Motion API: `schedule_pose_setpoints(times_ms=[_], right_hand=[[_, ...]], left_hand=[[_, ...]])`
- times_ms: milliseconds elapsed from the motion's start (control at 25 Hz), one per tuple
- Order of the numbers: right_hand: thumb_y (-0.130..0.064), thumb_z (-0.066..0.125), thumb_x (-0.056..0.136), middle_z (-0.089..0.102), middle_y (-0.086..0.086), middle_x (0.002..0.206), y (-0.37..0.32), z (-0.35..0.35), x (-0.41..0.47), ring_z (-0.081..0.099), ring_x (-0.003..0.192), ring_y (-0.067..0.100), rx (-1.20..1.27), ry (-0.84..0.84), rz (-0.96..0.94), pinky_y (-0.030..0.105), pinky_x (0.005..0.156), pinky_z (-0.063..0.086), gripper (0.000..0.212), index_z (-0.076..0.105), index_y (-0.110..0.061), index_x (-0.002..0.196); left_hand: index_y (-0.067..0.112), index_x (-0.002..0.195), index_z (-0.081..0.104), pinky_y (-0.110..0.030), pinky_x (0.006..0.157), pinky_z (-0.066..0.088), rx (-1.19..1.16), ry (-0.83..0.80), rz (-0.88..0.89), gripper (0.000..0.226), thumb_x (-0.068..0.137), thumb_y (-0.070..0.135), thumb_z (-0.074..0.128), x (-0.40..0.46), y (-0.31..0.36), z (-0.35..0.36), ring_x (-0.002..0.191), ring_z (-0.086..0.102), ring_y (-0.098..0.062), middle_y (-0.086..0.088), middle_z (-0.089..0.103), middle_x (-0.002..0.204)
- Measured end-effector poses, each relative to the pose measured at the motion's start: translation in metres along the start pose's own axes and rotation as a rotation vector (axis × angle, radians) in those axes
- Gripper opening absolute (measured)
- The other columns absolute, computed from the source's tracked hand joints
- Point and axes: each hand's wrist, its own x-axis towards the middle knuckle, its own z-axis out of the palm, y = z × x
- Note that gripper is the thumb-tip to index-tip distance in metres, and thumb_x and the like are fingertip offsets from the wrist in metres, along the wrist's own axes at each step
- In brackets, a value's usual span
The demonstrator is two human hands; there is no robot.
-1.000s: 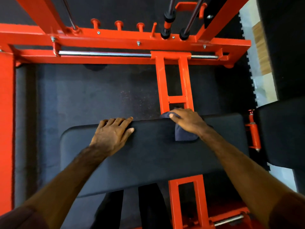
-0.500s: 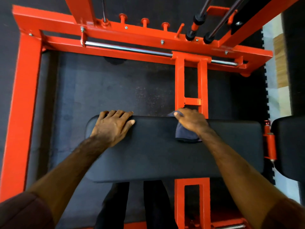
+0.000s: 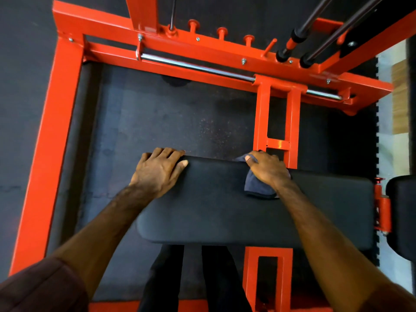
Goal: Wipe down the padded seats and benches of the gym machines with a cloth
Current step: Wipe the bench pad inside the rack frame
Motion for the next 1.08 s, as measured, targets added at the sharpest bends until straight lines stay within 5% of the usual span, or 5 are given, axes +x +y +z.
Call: schedule_pose_setpoints(times_ms=[240,440,680,880,1080], right_hand=[[-0.055,0.032,0.105,0.057,-0.004,0.147,-0.052,0.016,-0.008,0.055,0.128,0.038,0.065,-0.007,-0.262,0.051,0.11,0.041,0.043,0.059,-0.042,0.137],[-0.048,0.038,0.108,0.056,0.002,0.15,-0.039,0.002,0.001,0.053,0.133,0.04,-0.017,-0.028,-0.08,0.048,0.11,0.04,0.038,0.06,-0.038,0.137],[-0.049,0.037,0.109,0.05,-0.002,0.154,-0.091,0.025,-0.011,0.05,0.131,0.04,0.078,0.023,-0.359,0.052,0.111,0.036,0.039,0.055,-0.041,0.143],[-0.046,0.04,0.108,0.052,0.003,0.151,-0.085,0.021,-0.009,0.05,0.13,0.044,0.014,0.027,-0.124,0.053,0.111,0.036,0.038,0.057,-0.036,0.14],[-0.048,0.04,0.109,0.048,0.0,0.155,-0.145,0.033,-0.026,0.048,0.131,0.041,0.077,0.044,-0.305,0.05,0.112,0.033,0.039,0.055,-0.038,0.143]], left_hand=[[0.027,0.147,0.052,-0.05,0.1,0.052,-0.121,-0.024,-0.041,0.057,0.108,0.059,0.026,-0.013,-0.015,-0.011,0.129,0.052,-0.029,0.003,0.056,0.143],[0.024,0.152,0.049,-0.045,0.11,0.048,-0.257,-0.026,-0.06,0.05,0.111,0.051,0.036,-0.021,-0.032,-0.013,0.135,0.051,-0.026,0.001,0.053,0.147],[0.017,0.149,0.055,-0.038,0.116,0.044,-0.365,0.075,-0.041,0.044,0.112,0.039,0.044,-0.018,-0.034,-0.002,0.134,0.057,-0.027,-0.005,0.059,0.145],[0.015,0.148,0.056,-0.037,0.117,0.044,-0.416,0.106,-0.054,0.043,0.113,0.037,0.045,-0.021,-0.036,0.002,0.134,0.057,-0.025,-0.007,0.06,0.144],[0.009,0.147,0.057,-0.033,0.118,0.042,-0.536,0.083,-0.004,0.042,0.112,0.032,0.048,-0.027,-0.051,-0.007,0.135,0.058,-0.023,-0.009,0.061,0.144]])
